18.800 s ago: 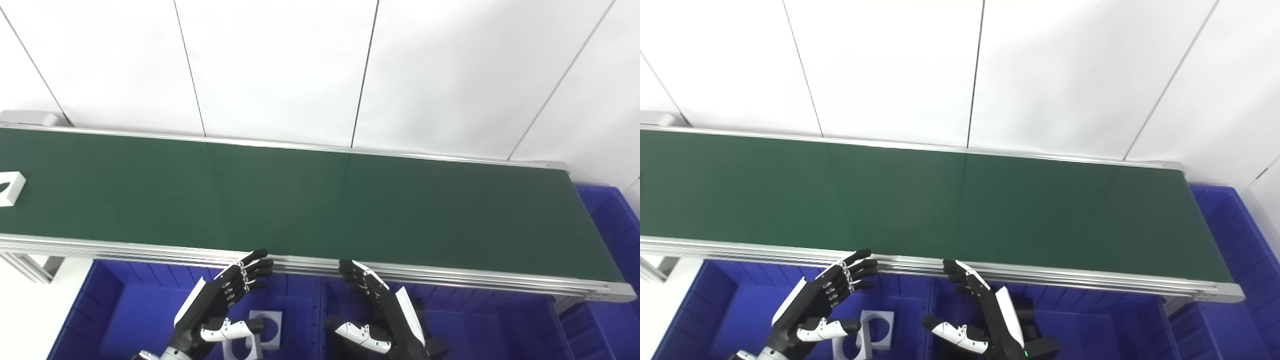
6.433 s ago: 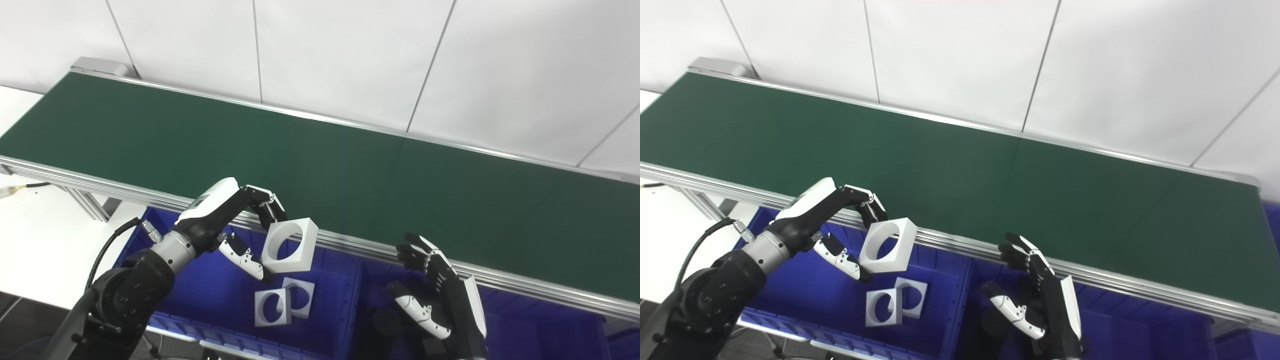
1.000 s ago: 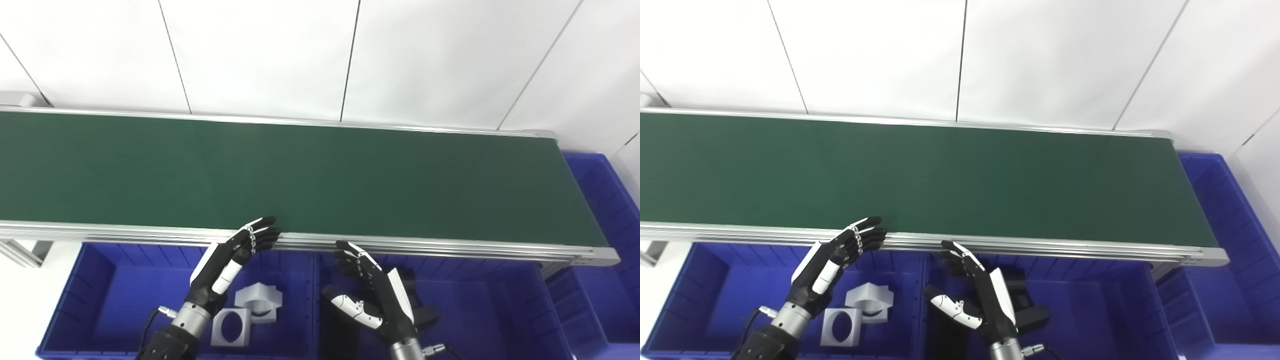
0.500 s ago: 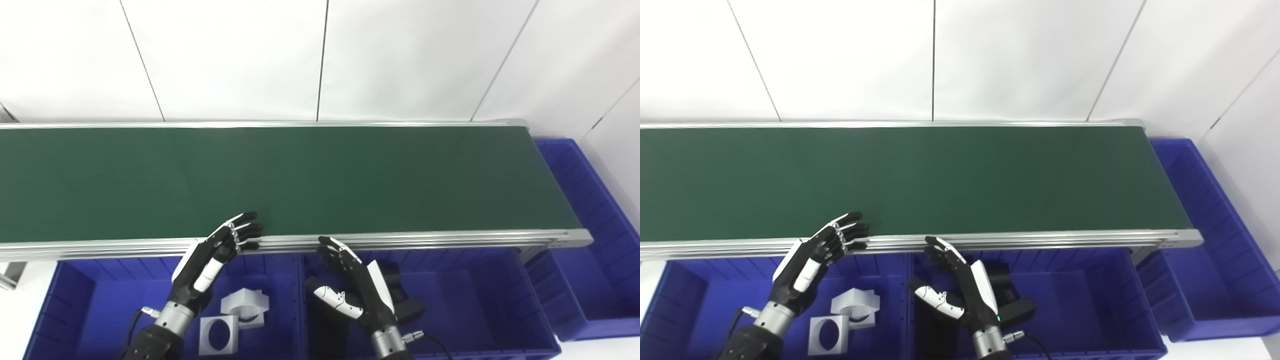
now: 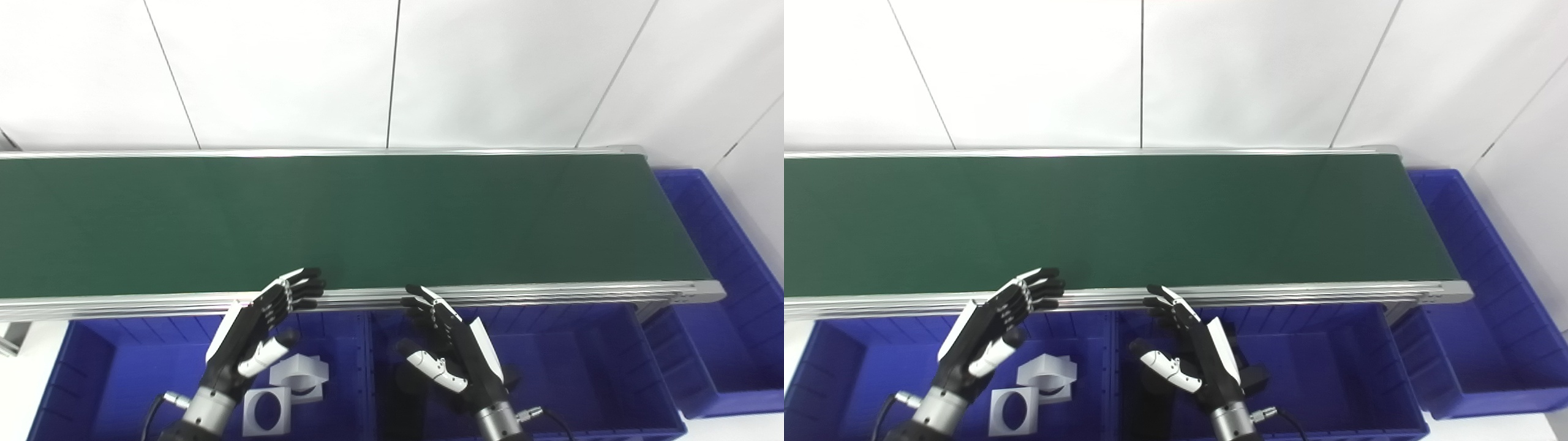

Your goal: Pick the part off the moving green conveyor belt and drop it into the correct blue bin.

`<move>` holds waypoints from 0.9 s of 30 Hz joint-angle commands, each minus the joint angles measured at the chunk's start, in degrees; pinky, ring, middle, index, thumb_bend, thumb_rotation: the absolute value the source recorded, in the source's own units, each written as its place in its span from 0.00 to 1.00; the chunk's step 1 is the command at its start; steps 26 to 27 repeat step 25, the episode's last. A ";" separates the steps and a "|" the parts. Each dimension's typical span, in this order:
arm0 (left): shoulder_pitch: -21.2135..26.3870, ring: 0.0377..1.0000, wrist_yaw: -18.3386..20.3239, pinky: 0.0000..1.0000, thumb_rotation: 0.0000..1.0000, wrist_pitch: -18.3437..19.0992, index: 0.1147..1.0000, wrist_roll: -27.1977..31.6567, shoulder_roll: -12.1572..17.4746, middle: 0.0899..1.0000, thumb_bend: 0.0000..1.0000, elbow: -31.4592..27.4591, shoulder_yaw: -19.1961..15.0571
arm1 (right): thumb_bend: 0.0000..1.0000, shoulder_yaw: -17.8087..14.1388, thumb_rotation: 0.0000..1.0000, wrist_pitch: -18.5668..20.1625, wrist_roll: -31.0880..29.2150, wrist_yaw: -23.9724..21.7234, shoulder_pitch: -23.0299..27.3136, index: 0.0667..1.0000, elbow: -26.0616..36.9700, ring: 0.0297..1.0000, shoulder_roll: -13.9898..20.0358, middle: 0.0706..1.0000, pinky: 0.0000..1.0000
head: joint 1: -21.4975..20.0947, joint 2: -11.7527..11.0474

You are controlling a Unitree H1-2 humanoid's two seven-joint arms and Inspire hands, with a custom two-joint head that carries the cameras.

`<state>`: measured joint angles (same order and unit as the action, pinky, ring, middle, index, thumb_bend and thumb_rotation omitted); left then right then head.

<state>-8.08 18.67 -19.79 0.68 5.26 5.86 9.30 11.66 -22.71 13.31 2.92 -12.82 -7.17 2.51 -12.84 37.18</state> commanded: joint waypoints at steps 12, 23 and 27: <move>-4.62 0.82 -0.59 0.80 0.69 1.56 0.84 -0.62 1.51 0.84 0.84 -5.04 1.58 | 0.61 -0.36 0.59 -1.41 -5.21 -3.44 -0.63 0.84 5.15 0.74 1.21 0.77 0.71 | 4.76 1.81; -5.79 0.82 -1.68 0.79 0.68 1.79 0.86 -0.13 0.49 0.84 0.85 -4.67 1.81 | 0.61 -0.61 0.61 -2.01 -6.31 -5.08 -0.08 0.83 5.91 0.74 1.92 0.76 0.70 | 7.60 2.37; -5.45 0.82 -2.06 0.78 0.66 1.42 0.86 -0.13 0.24 0.83 0.85 -4.17 1.66 | 0.61 -0.56 0.60 -1.78 -6.52 -5.30 -0.02 0.83 5.90 0.74 1.98 0.76 0.70 | 7.63 2.25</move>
